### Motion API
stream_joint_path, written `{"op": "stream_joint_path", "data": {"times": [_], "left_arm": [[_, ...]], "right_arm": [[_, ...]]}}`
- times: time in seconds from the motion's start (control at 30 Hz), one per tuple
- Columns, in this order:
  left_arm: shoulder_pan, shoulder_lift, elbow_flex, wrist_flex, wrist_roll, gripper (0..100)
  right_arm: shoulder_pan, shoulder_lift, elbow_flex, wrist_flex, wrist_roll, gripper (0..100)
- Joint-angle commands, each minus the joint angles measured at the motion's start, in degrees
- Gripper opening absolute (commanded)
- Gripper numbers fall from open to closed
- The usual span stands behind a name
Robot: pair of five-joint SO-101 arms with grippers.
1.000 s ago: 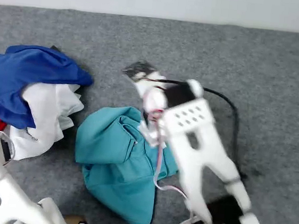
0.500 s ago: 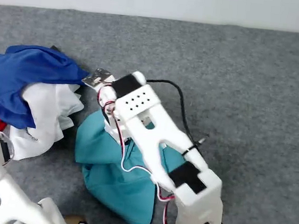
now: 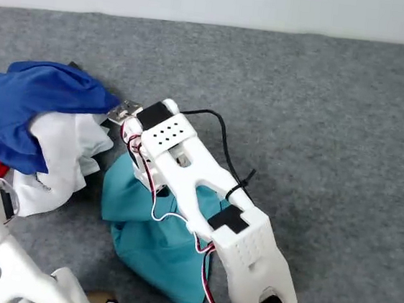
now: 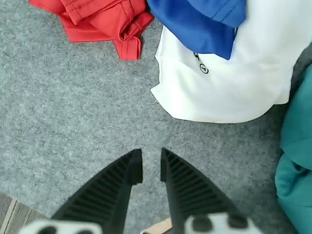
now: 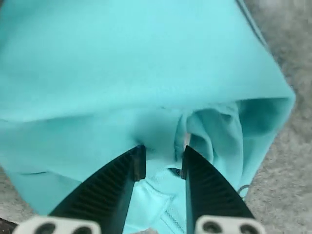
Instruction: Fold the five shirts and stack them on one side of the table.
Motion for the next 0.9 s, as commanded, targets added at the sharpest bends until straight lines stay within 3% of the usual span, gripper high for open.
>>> {"op": "stream_joint_path", "data": {"times": [0.0,0.23,0.5,0.67,0.87], "left_arm": [[-0.2,-0.4,-1.5,0.8,-0.6,7],[0.2,-0.4,-1.5,0.8,-0.6,7],[0.3,-0.4,-1.5,0.6,-0.8,7],[0.5,-0.4,-1.9,0.4,-1.0,7],[10.9,-0.4,-2.0,0.6,-0.9,7]], "right_arm": [[-0.2,0.4,-2.9,0.0,-0.6,12.5],[-0.2,-1.5,-3.4,0.2,-0.6,0.4],[1.5,-13.7,-3.5,1.3,0.0,0.9],[9.9,-23.9,-7.6,0.9,0.0,0.9],[23.3,-29.1,-13.7,0.8,0.0,0.9]]}}
